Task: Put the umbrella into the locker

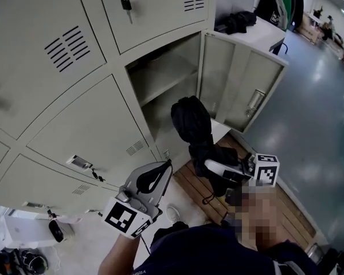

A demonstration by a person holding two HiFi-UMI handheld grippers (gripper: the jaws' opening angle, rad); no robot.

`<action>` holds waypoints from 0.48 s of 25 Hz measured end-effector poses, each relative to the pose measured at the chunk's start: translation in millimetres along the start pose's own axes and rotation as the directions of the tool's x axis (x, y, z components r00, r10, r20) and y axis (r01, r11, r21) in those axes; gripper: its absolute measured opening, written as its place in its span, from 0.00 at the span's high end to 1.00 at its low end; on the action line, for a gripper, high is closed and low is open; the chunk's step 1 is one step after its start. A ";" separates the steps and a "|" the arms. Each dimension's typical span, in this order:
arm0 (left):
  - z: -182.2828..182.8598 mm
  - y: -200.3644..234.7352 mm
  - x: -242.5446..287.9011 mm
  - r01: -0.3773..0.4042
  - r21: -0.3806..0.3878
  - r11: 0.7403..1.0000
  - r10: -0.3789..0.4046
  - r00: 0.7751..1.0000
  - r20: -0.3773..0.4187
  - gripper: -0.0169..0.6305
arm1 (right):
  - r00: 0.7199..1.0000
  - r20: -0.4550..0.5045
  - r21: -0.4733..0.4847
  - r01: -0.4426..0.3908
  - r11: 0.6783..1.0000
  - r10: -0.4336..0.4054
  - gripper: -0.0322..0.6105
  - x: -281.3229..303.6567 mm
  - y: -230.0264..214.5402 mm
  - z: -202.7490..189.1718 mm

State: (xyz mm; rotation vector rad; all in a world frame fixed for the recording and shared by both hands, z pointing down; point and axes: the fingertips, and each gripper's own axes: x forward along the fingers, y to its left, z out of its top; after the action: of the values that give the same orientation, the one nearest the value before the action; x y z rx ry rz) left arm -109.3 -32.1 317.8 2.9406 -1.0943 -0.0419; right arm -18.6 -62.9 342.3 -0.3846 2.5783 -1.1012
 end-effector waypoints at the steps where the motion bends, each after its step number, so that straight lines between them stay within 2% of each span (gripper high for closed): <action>1: 1.2 8.3 -1.1 0.006 0.001 1.000 -0.006 1.000 0.003 0.97 | 1.000 0.005 -0.005 0.009 1.000 -0.009 0.62 7.1 -1.8 1.4; 8: 10.4 47.9 5.1 0.028 0.048 0.998 -0.028 1.000 0.007 0.97 | 0.995 0.015 -0.074 0.101 0.992 -0.100 0.62 45.2 -16.7 15.8; 12: 9.2 66.0 15.3 -0.009 0.050 0.999 0.009 1.000 -0.010 0.97 | 0.983 0.006 -0.129 0.180 0.975 -0.181 0.62 59.0 -30.5 31.8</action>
State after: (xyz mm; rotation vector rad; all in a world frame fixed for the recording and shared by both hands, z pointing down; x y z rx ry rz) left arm -141.1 -92.0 309.0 2.9764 -1.1235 0.0014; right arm -56.7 -125.2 333.4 -0.6596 2.6705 -0.9951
